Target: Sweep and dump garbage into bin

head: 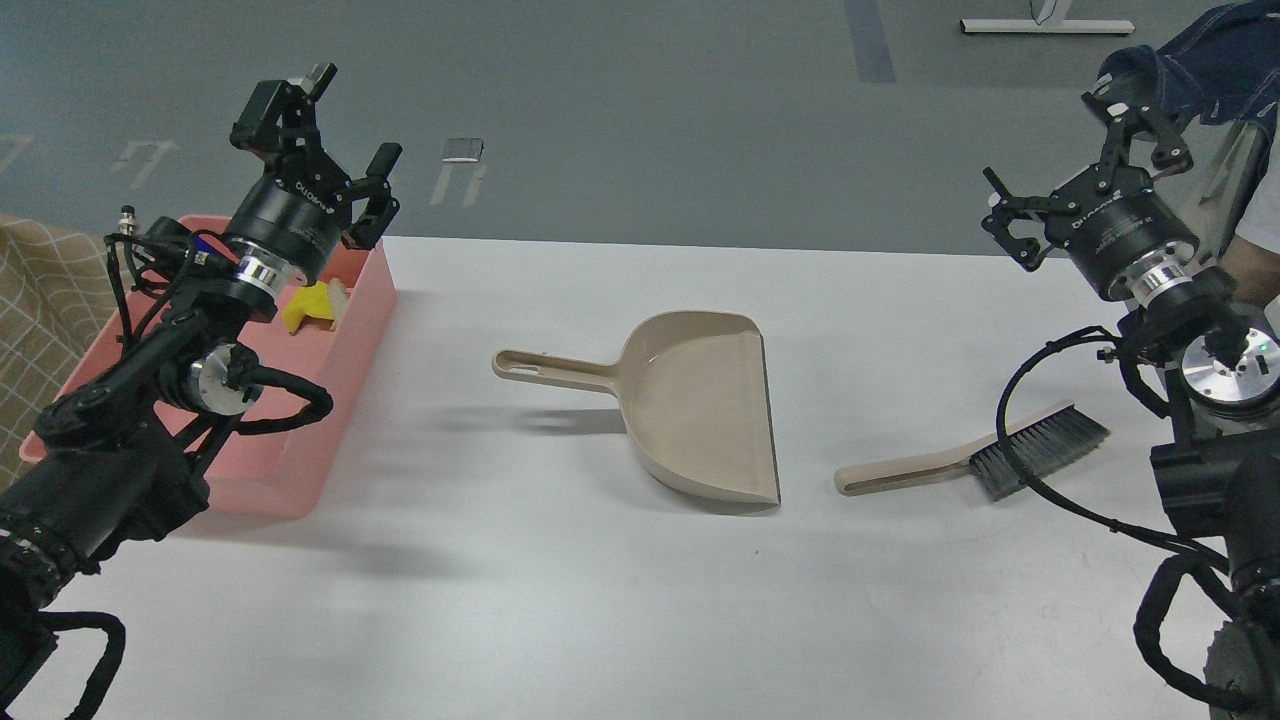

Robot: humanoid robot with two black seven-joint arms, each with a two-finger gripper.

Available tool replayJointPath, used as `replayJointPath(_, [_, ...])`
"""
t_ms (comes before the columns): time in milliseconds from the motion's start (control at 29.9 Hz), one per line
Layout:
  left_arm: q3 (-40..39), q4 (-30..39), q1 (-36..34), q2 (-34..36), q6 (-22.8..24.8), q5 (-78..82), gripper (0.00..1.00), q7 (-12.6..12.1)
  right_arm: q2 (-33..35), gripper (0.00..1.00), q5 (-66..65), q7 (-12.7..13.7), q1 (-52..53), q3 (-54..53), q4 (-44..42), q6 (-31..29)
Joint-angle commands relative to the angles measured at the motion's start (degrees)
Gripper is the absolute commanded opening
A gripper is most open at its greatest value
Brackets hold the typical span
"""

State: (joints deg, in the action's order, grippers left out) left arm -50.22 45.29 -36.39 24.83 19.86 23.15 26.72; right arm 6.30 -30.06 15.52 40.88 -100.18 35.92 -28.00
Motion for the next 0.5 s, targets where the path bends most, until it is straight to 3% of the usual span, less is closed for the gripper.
replayJointPath(0, [-2.2, 0.0, -0.5, -1.2, -1.4, -0.2, 0.98, -2.5, -0.5, 1.00, 0.1, -6.4, 2.0, 1.1, -5.6, 0.0])
replayJointPath(167, [-5.1, -0.5, -0.6, -1.8, -1.9, -0.3, 0.98, -3.4, -1.1, 1.00, 0.1, -10.9, 2.4, 3.5, -7.6, 0.0])
replayJointPath(468, [-5.1, -0.4, -1.6, -4.8, -1.6, -0.6, 0.98, -3.4, -0.3, 1.00, 0.4, -11.1, 5.1, 3.4, -7.4, 0.0])
